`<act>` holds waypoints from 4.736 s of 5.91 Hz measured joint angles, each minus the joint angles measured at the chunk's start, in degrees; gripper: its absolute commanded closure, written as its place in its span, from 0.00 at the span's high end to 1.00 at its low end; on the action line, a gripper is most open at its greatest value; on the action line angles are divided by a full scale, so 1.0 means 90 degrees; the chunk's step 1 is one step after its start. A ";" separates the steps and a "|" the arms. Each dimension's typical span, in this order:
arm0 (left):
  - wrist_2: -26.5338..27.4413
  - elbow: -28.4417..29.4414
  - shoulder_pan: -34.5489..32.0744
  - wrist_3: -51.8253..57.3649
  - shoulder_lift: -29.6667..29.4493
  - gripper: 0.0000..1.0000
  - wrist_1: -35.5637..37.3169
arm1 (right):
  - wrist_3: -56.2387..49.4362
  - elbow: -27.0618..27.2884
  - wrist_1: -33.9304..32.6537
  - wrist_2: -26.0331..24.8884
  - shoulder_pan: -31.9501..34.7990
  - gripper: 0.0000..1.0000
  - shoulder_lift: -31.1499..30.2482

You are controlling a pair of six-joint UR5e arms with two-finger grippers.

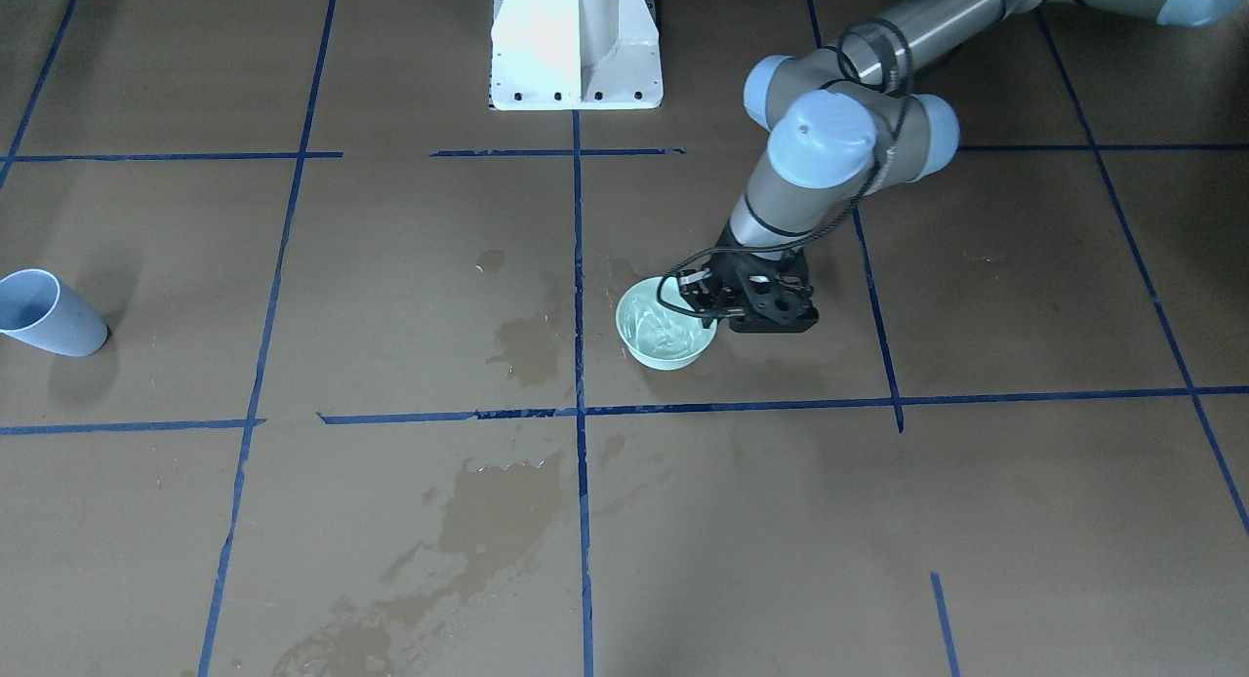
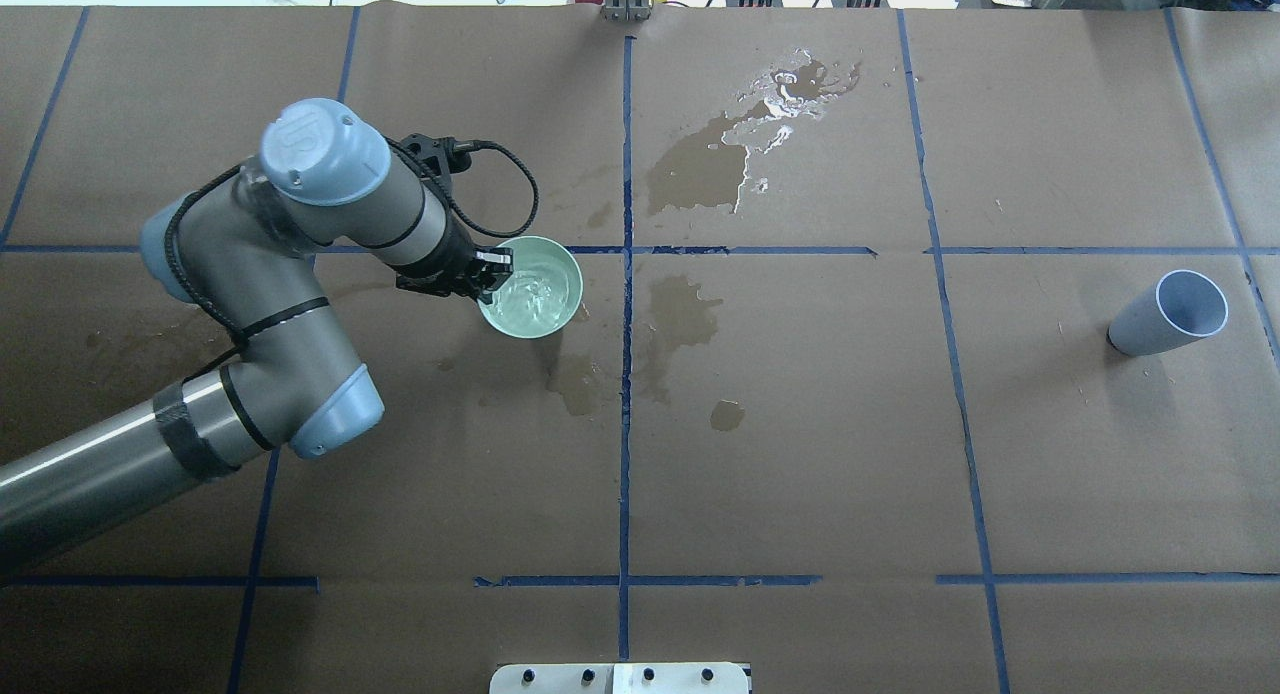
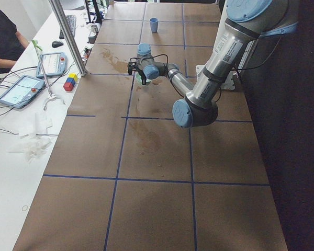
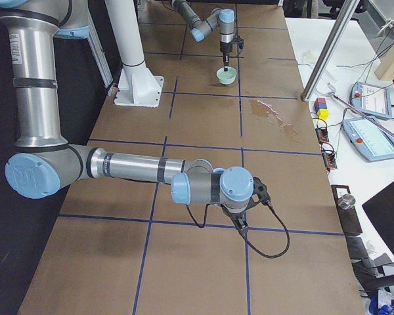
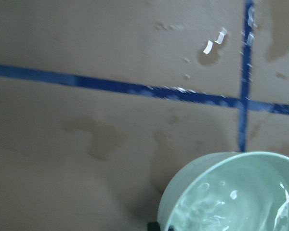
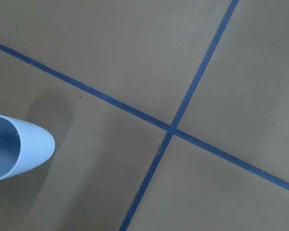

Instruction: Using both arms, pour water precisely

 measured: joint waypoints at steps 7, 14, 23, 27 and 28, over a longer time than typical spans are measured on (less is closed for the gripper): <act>-0.2687 0.0767 -0.2787 0.4787 0.2510 0.00 -0.0741 | 0.0000 0.0087 0.0024 -0.0022 -0.0003 1.00 -0.0032; -0.2826 0.1036 -0.2934 0.5426 0.3072 0.91 -0.0835 | 0.0000 0.0245 0.0027 -0.0026 -0.0003 1.00 -0.0123; -0.2019 -0.0180 -0.5344 0.7876 0.2979 1.00 0.2218 | 0.0097 0.0272 0.0005 -0.0384 -0.0260 1.00 -0.0120; -0.1965 -0.0656 -0.5845 0.9152 0.3255 1.00 0.3716 | 0.0140 0.0265 -0.0122 -0.0324 -0.0267 1.00 -0.0238; -0.1934 -0.0731 -0.5843 0.9157 0.3369 1.00 0.3785 | 0.0125 0.0234 -0.0042 -0.0330 -0.0276 1.00 -0.0360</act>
